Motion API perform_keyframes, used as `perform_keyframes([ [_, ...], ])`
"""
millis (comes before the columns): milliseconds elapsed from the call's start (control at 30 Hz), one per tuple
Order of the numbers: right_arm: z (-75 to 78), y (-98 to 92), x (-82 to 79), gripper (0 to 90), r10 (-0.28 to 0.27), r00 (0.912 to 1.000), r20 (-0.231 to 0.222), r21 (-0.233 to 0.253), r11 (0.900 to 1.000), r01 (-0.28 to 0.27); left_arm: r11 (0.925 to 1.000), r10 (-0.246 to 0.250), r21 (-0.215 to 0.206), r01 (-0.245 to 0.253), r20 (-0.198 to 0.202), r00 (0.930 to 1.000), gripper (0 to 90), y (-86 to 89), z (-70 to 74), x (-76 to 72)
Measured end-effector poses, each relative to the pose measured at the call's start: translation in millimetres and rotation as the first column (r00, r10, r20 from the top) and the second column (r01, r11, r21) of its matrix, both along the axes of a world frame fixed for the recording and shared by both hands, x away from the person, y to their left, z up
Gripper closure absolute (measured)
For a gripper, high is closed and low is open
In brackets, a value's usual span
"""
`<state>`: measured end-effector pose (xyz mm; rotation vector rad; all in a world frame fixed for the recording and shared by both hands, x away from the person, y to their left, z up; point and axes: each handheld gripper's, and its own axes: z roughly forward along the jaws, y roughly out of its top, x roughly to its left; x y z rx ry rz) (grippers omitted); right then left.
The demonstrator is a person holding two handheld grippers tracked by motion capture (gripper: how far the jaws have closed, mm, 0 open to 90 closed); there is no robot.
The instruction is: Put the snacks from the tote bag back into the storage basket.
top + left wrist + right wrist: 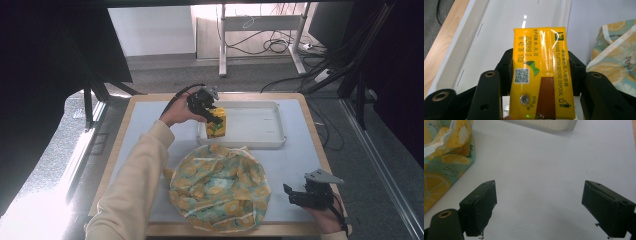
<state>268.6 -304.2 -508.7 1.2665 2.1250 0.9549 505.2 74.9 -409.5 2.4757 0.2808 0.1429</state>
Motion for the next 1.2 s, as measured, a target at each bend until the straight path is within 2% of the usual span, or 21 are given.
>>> perform_keyframes([
  [267,-1.7,-0.9,0.9,12.8,-0.005,1.0000,-0.007,-0.003,1.000,0.005,0.9998,-0.018,-0.010,0.018,-0.012,0.9998,52.3,2.1,-8.7,7.0],
  [567,-1.0,-0.3,0.1,12.8,-0.003,1.0000,-0.003,-0.004,1.000,0.003,0.9992,-0.033,0.019,0.034,-0.016,0.9993,52.2,-0.1,-21.2,12.1],
  [700,-0.4,-1.0,-0.5,12.8,-0.004,1.0000,-0.003,-0.003,1.000,0.004,0.9992,-0.038,0.015,0.038,-0.008,0.9993,52.2,-1.3,-25.7,12.4],
  [767,-0.6,-1.7,-0.2,12.8,-0.005,1.0000,-0.001,-0.004,1.000,0.005,0.9992,-0.039,0.008,0.039,-0.018,0.9991,52.2,-1.9,-27.8,12.1],
  [1200,-0.4,-0.7,-0.8,12.8,-0.002,1.0000,0.000,-0.005,1.000,0.002,0.9985,-0.051,0.019,0.051,-0.020,0.9985,52.1,-3.4,-36.8,11.3],
])
